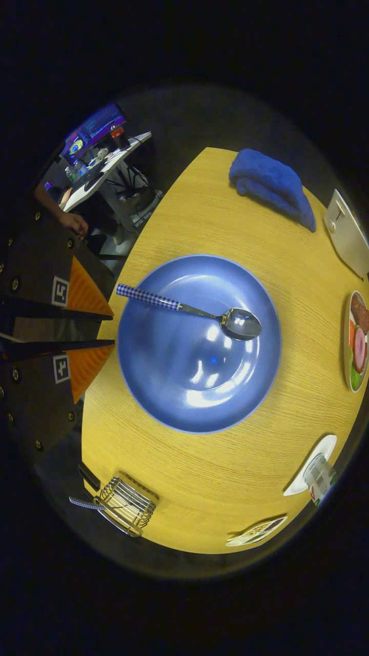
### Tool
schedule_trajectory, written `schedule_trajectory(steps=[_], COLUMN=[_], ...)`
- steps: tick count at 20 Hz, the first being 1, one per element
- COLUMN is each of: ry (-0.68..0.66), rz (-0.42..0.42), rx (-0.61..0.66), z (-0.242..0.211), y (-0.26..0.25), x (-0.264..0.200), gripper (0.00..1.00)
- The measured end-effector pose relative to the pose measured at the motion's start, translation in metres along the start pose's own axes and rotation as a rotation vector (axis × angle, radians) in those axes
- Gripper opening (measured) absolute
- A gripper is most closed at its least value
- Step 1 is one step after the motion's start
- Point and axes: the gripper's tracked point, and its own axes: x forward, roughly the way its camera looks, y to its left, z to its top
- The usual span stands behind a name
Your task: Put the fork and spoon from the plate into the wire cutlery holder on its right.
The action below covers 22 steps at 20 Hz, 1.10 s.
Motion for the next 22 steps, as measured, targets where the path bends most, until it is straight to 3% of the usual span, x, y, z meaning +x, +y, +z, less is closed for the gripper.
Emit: schedule_trajectory(steps=[22], ry=[0.013], rz=[-0.020], rx=[0.020], z=[0.037], y=[0.032], x=[0.031], gripper=[0.20])
